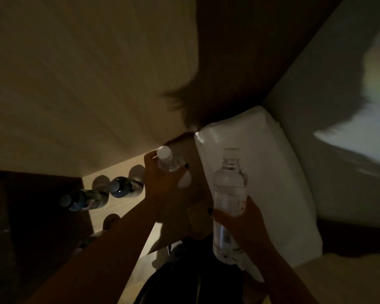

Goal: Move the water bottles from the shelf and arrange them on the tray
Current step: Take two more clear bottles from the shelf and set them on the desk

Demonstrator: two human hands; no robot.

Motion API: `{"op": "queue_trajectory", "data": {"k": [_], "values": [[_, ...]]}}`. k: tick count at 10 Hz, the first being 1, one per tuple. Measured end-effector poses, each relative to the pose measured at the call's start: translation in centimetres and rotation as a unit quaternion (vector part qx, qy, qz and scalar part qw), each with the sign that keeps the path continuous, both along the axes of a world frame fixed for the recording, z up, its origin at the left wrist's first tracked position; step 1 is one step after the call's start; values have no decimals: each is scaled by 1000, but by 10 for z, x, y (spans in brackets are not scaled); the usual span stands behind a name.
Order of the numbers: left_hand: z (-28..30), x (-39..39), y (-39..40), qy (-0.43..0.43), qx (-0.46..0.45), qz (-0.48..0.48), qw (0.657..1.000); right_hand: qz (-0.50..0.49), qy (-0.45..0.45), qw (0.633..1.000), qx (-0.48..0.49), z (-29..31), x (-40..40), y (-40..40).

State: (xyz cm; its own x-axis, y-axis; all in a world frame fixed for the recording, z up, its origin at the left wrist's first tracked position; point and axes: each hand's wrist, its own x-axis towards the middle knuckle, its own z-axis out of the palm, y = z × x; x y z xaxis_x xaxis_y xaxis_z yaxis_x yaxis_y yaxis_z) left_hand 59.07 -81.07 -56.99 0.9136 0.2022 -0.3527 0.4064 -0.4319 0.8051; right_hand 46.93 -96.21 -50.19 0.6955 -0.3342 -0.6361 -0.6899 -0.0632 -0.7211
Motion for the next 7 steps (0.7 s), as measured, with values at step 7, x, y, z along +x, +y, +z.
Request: {"op": "queue_trajectory", "data": {"k": [7], "values": [[240, -95, 56, -35, -253, 185, 949, 97, -45, 992, 65, 168, -40, 33]]}}
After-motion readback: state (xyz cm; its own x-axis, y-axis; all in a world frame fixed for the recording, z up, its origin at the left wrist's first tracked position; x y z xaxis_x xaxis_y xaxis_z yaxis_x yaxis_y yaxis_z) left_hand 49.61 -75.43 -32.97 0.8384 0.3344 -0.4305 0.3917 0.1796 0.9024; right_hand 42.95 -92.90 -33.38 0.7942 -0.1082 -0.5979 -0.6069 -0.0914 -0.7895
